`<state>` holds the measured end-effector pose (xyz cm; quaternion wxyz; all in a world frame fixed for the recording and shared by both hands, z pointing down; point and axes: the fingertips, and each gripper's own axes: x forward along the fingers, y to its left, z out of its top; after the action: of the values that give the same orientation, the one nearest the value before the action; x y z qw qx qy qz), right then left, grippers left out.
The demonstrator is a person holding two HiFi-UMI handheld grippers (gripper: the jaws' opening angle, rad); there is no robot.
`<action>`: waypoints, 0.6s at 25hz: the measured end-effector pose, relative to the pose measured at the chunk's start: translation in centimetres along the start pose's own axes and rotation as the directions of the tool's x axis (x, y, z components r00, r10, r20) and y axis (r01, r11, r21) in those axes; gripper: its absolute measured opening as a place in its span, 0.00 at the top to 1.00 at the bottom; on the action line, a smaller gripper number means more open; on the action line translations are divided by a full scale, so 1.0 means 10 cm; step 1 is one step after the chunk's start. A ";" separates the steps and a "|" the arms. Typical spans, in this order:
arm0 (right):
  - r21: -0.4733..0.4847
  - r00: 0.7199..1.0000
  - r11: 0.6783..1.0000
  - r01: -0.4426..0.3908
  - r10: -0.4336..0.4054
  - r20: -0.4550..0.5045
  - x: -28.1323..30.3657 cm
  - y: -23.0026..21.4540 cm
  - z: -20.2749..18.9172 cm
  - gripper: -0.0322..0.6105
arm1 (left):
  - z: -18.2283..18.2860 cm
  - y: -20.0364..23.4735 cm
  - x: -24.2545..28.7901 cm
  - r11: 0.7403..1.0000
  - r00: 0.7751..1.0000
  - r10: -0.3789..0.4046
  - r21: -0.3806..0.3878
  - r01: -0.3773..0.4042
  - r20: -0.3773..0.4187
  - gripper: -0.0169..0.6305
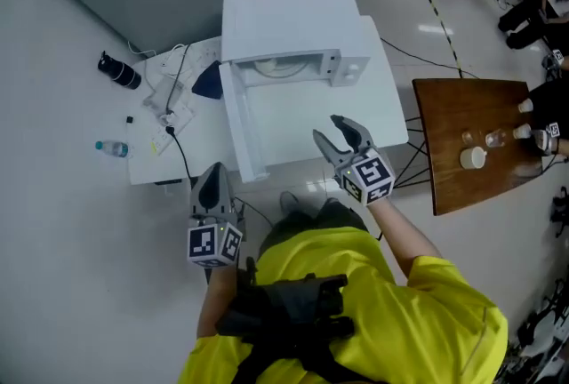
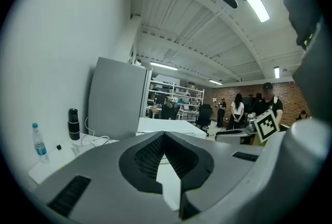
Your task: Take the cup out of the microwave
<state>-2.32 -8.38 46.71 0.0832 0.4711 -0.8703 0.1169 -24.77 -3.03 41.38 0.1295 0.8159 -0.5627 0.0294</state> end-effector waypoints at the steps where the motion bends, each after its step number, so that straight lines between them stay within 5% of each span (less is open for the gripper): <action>1: 0.003 1.000 1.000 0.007 -0.007 -0.013 0.27 -0.08 -0.10 0.61 | -0.02 0.09 0.08 1.000 1.000 0.002 -0.004 -0.002 -0.011 0.97; 5: 0.004 0.994 0.999 0.049 -0.048 -0.099 1.52 -0.51 -0.65 0.24 | -0.16 0.40 0.44 1.000 0.998 0.015 -0.006 -0.015 -0.062 0.97; 9: -0.073 0.985 0.991 0.111 -0.119 -0.126 2.73 -0.95 -1.03 0.22 | -0.31 0.61 0.74 0.999 0.994 0.015 -0.034 -0.018 -0.105 0.97; 11: -0.057 0.979 0.992 0.110 -0.118 -0.166 3.20 -1.06 -1.26 0.06 | -0.38 0.69 0.79 0.998 0.992 0.022 -0.050 -0.029 -0.122 0.97; 15: -0.097 0.967 0.988 0.118 -0.137 -0.216 3.79 -1.16 -1.57 0.06 | -0.48 0.85 0.82 0.996 0.990 0.040 -0.071 -0.050 -0.135 0.97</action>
<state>-12.61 -40.38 72.89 0.2067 0.5062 -0.8277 0.1267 -29.16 -12.17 49.13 0.1965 0.7937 -0.5720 0.0657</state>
